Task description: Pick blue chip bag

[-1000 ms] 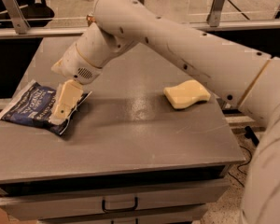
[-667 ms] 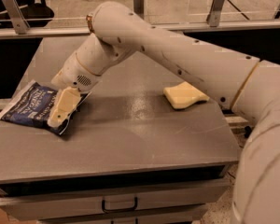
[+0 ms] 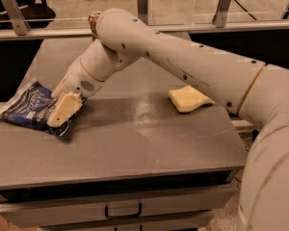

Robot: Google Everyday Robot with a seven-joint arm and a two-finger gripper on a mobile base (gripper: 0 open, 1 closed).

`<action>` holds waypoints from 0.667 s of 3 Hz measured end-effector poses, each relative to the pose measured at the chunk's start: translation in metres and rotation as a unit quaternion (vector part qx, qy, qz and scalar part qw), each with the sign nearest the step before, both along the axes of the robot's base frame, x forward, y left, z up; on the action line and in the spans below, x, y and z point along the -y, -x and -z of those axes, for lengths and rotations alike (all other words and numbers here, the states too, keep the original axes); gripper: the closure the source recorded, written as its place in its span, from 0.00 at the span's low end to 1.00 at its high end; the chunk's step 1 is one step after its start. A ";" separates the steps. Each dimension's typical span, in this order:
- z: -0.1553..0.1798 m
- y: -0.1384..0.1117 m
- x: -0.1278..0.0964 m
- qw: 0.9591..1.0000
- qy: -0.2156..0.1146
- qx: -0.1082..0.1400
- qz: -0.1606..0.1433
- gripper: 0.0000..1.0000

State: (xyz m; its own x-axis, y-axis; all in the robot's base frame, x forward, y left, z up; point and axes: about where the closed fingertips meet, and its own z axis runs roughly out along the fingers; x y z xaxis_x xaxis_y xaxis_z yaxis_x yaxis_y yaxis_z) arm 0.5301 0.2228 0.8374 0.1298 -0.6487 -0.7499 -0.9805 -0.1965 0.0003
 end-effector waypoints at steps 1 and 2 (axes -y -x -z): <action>-0.014 -0.004 0.003 1.000 -0.012 0.010 0.007 0.87; -0.047 -0.011 0.005 0.999 -0.042 0.032 0.007 1.00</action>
Offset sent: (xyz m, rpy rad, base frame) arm 0.0225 -0.0107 0.0914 0.1647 -0.1231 -0.0232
